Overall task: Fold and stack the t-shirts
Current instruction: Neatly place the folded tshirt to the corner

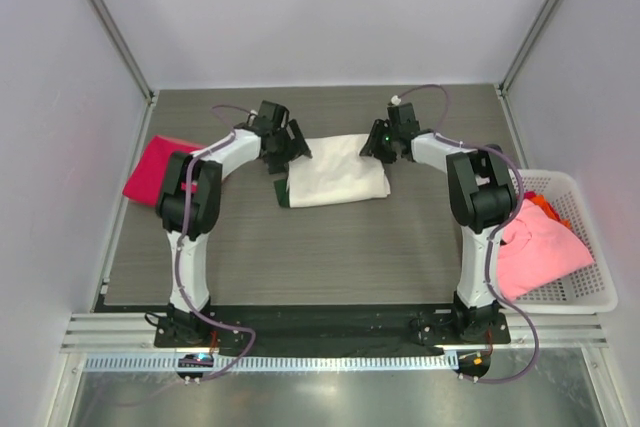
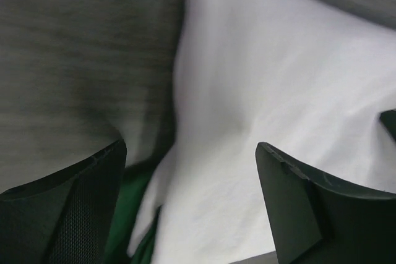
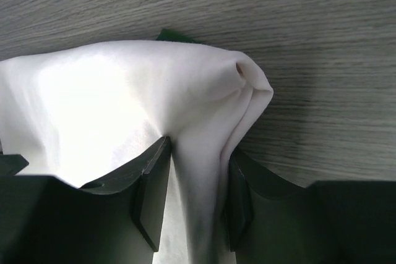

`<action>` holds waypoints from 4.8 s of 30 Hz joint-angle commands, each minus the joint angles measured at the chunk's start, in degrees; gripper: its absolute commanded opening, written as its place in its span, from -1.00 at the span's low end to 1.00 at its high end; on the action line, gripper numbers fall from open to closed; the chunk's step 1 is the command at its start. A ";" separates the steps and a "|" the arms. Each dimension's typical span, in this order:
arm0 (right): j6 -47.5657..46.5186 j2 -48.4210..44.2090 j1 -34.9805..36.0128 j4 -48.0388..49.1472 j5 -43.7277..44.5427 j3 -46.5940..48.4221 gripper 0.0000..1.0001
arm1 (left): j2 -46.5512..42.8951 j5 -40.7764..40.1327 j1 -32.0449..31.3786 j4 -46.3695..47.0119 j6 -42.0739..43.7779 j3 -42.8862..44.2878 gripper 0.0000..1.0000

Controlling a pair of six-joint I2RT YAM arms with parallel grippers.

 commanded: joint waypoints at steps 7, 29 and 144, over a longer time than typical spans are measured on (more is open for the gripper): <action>1.31 -5.50 0.58 4.10 4.75 -9.34 -0.13 | -13.72 -39.87 0.43 -26.07 11.78 -6.94 0.63; 2.90 -7.71 0.40 7.00 3.87 -12.69 -0.23 | 4.92 -60.82 2.28 -37.35 11.87 1.14 -0.99; 8.44 13.91 32.57 -1.96 7.74 40.65 -0.98 | -23.57 -10.38 35.93 -29.45 14.07 1.40 -1.00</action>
